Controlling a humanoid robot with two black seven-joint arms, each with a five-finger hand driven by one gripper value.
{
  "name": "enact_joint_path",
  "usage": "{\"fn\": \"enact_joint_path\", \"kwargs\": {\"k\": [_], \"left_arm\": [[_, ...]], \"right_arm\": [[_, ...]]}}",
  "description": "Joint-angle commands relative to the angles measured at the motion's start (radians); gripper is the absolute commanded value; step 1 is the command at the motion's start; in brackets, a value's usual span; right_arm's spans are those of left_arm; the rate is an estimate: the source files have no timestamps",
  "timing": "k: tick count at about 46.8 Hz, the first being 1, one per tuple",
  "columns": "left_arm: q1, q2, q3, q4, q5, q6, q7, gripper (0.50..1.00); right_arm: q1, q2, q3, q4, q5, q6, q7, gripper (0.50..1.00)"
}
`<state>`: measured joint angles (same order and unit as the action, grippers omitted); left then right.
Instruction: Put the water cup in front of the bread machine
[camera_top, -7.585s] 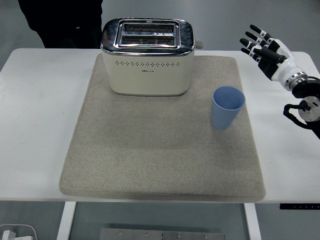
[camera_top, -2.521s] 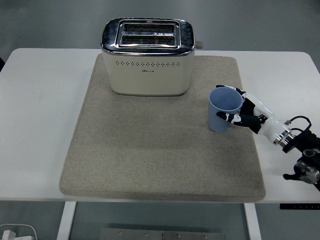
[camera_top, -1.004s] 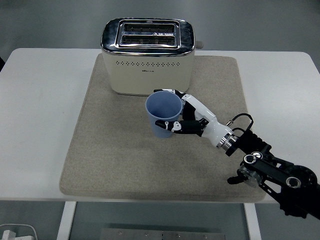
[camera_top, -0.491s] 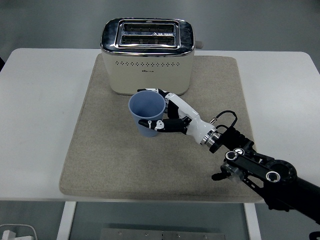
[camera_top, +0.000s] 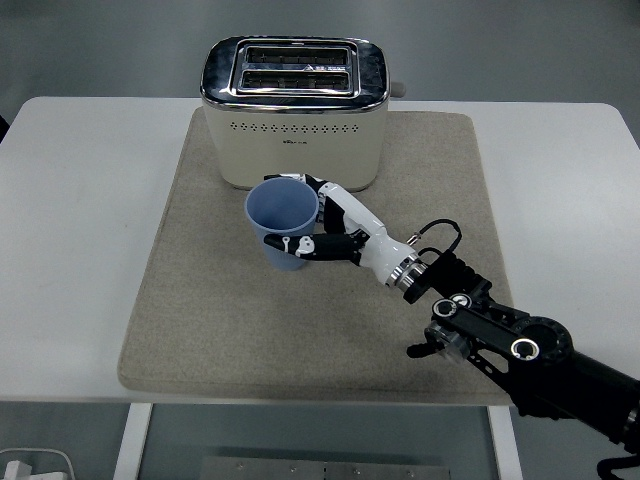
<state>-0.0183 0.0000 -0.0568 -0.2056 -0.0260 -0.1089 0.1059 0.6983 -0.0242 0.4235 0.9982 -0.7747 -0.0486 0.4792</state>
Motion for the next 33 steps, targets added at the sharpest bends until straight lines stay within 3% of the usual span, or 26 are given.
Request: {"fn": "enact_joint_path", "kwargs": {"k": [1,20,33], "left_arm": [[0.000,0.000,0.000,0.000,0.000,0.000,0.000,1.000],[0.000,0.000,0.000,0.000,0.000,0.000,0.000,1.000],[0.000,0.000,0.000,0.000,0.000,0.000,0.000,1.000]], "right_arm": [[0.001,0.016,0.000,-0.016,0.000,-0.014,-0.001,0.695],[0.003,0.024,0.000,-0.069,-0.001,-0.014,0.001,0.697],[-0.002,0.024,0.001,-0.093,0.000,-0.051,-0.001,0.756]]}}
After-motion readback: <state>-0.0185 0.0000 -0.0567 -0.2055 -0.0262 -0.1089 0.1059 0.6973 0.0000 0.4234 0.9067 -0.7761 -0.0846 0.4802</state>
